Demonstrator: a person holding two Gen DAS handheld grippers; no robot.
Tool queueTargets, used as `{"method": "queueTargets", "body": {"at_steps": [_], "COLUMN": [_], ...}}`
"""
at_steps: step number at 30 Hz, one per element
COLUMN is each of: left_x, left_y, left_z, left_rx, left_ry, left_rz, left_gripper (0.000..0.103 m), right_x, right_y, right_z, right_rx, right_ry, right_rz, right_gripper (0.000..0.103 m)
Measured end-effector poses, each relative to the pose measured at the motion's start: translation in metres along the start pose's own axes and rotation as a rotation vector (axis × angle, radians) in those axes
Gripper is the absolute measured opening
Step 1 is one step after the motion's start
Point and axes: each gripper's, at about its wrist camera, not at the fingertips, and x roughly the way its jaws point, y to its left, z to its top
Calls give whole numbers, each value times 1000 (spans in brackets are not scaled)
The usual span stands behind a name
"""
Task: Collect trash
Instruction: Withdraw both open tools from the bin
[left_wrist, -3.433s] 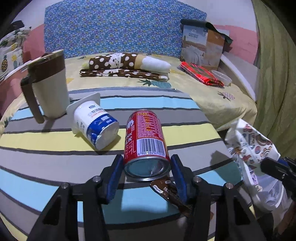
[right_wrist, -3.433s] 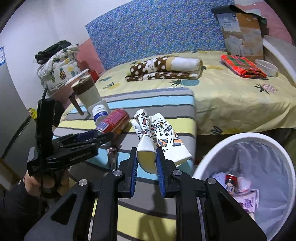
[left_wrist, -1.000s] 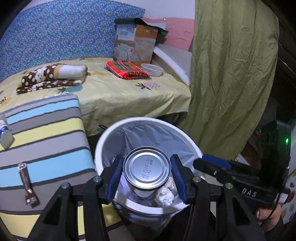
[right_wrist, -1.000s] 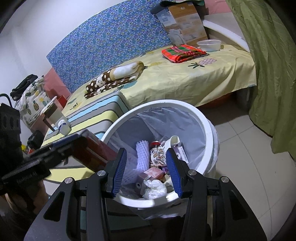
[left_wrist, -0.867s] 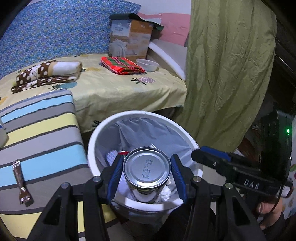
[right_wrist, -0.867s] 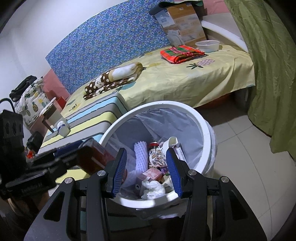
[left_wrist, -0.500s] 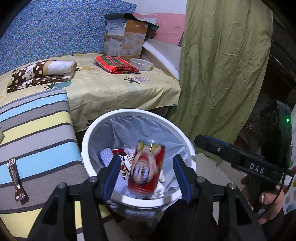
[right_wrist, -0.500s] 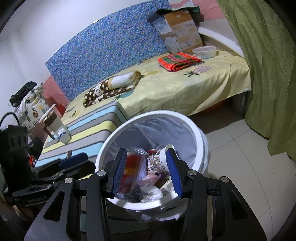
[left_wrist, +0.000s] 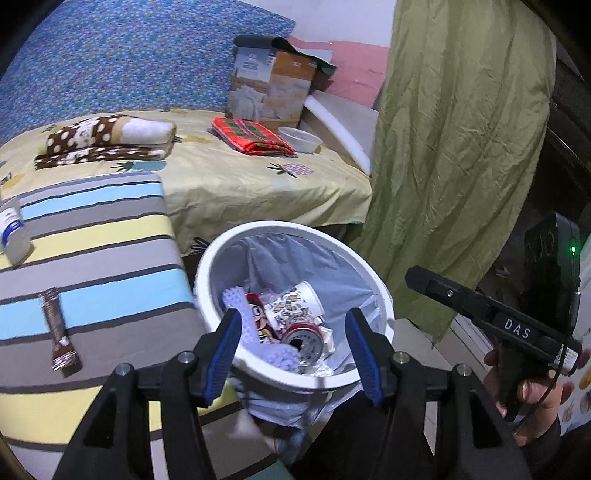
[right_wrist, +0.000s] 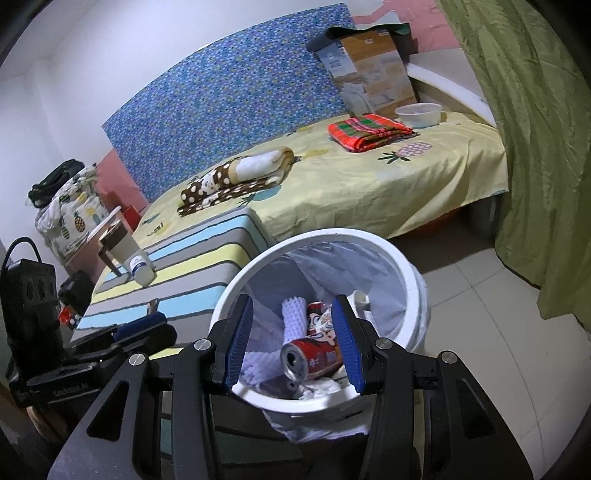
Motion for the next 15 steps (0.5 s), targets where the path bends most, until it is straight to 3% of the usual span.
{"method": "queueTargets", "body": {"at_steps": [15], "left_x": [-47], "left_y": [49], "left_z": [-28], "left_rx": [-107], "left_ry": [-68], "left_rz": [173], "left_gripper": [60], "right_x": [14], "right_y": [52], "right_z": [-14], "right_rx": [-103], "right_ry": [75], "right_rz": [85], "right_gripper": [47]}}
